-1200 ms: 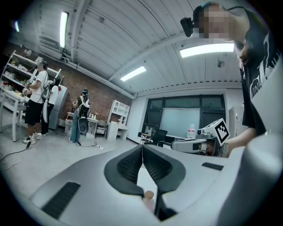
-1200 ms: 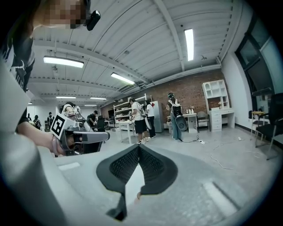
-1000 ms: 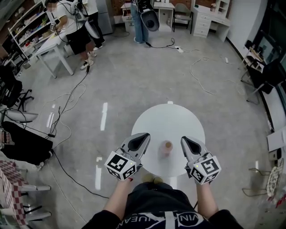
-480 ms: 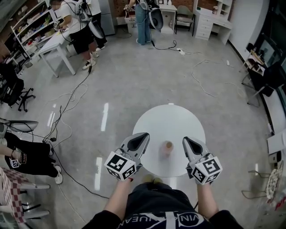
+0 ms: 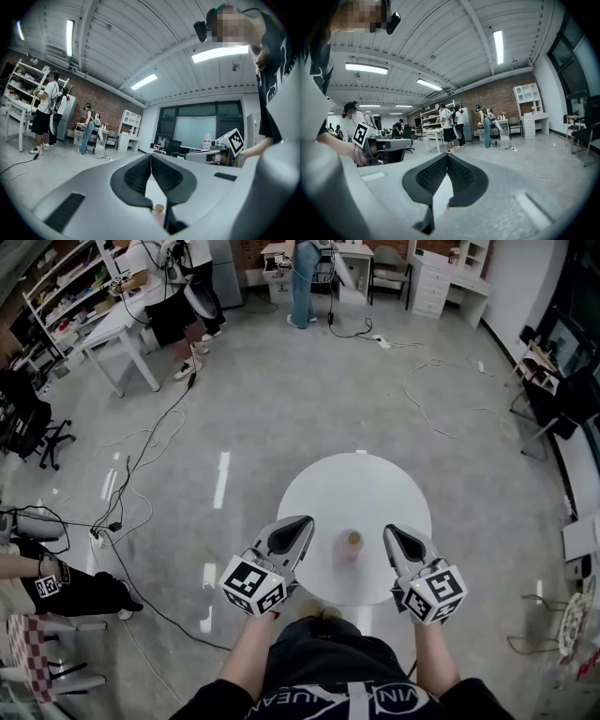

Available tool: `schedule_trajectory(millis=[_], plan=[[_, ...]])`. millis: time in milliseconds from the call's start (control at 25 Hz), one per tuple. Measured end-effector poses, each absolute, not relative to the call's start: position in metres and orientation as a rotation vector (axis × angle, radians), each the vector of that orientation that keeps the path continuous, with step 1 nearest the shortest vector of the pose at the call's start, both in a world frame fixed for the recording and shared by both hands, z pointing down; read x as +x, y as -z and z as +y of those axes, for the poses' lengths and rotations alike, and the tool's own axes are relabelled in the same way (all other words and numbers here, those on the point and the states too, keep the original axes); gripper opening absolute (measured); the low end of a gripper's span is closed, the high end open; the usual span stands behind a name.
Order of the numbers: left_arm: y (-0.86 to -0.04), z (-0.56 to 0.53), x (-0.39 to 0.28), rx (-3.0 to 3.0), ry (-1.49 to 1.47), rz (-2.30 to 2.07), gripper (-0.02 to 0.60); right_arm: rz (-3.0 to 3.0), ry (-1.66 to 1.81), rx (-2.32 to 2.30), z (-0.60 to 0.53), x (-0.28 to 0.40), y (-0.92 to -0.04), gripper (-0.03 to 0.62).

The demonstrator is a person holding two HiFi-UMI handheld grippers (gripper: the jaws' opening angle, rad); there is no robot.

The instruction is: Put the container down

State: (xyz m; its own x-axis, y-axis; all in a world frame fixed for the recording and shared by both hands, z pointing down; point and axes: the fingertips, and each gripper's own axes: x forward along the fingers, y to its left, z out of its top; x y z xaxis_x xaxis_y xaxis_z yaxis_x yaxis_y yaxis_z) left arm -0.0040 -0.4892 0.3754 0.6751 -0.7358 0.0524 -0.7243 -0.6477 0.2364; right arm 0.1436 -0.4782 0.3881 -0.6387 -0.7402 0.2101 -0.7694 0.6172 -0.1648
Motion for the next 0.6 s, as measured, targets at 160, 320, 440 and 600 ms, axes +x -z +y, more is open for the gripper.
schedule_trajectory(millis=[160, 320, 440, 600], plan=[[-0.381, -0.487, -0.002, 2.642, 0.057, -1.178, 0.014, -2.711, -0.382, 1.265, -0.476, 0.146, -0.395, 0.006], [-0.387, -0.485, 0.000, 2.632, 0.047, -1.181, 0.014, -2.702, -0.412, 1.265, -0.474, 0.149, -0.403, 0.006], [-0.387, -0.486, 0.002, 2.625, 0.042, -1.181, 0.014, -2.701, -0.423, 1.264, -0.475, 0.152, -0.404, 0.006], [-0.385, -0.490, 0.005, 2.622, 0.037, -1.178, 0.014, -2.698, -0.433, 1.271, -0.480, 0.155, -0.403, 0.006]])
